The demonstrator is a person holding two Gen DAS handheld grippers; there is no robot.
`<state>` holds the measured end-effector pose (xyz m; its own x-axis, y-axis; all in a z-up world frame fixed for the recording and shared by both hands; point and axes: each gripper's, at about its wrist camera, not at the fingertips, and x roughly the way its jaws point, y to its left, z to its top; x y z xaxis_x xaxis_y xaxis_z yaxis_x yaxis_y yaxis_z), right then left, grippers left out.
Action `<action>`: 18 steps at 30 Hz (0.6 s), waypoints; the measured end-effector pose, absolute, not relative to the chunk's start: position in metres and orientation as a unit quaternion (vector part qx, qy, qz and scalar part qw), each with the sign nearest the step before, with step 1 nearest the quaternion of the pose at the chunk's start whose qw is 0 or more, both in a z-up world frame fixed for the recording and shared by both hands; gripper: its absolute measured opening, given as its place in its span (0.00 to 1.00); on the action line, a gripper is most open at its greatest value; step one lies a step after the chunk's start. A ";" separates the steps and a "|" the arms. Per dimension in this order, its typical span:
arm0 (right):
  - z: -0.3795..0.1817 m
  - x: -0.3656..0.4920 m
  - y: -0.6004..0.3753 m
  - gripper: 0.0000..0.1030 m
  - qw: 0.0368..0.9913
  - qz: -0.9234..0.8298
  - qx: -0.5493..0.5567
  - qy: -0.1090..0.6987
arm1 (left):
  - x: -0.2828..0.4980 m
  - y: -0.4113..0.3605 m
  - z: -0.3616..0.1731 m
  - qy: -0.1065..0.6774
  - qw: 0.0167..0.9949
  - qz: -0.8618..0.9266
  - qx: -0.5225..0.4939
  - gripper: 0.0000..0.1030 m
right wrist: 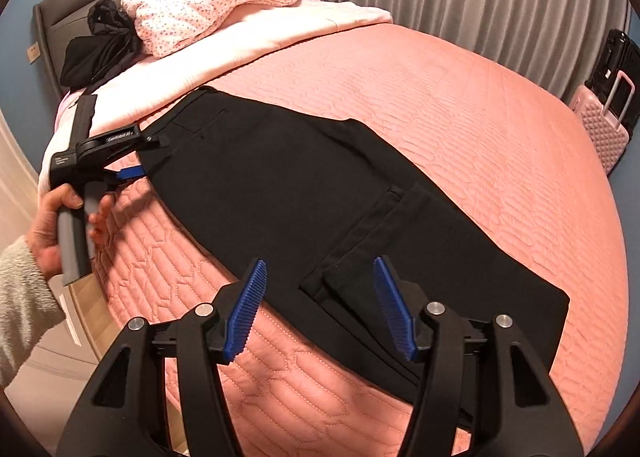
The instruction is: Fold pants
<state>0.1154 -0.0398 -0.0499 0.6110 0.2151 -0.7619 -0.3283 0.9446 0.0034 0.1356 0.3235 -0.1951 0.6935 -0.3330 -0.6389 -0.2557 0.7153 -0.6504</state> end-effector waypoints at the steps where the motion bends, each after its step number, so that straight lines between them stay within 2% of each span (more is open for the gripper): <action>1: -0.049 0.115 -0.042 0.54 0.896 0.149 -0.068 0.413 | 0.141 0.323 -0.193 0.384 0.840 -0.024 -0.383 0.76; 6: -0.048 0.112 -0.054 0.54 0.896 0.135 -0.060 0.419 | 0.182 0.332 -0.197 0.364 0.836 -0.029 -0.409 0.76; 8: -0.048 0.110 -0.066 0.54 0.897 0.125 -0.045 0.422 | 0.187 0.330 -0.185 0.358 0.847 -0.014 -0.392 0.43; 9: -0.048 0.109 -0.072 0.54 0.897 0.120 -0.037 0.424 | 0.188 0.326 -0.176 0.362 0.856 -0.007 -0.369 0.17; 14: -0.046 0.096 -0.119 0.54 0.904 0.072 -0.011 0.422 | 0.172 0.230 -0.081 0.332 0.935 -0.036 -0.119 0.14; 18: -0.045 0.084 -0.174 0.54 0.905 0.024 0.045 0.421 | 0.144 0.109 -0.016 0.295 0.944 -0.149 0.002 0.14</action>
<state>0.0837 -0.1743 -0.0448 0.6439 0.0819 -0.7607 -0.0057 0.9947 0.1024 0.1441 0.1089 -0.0162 0.7823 -0.2792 -0.5569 0.2821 0.9558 -0.0829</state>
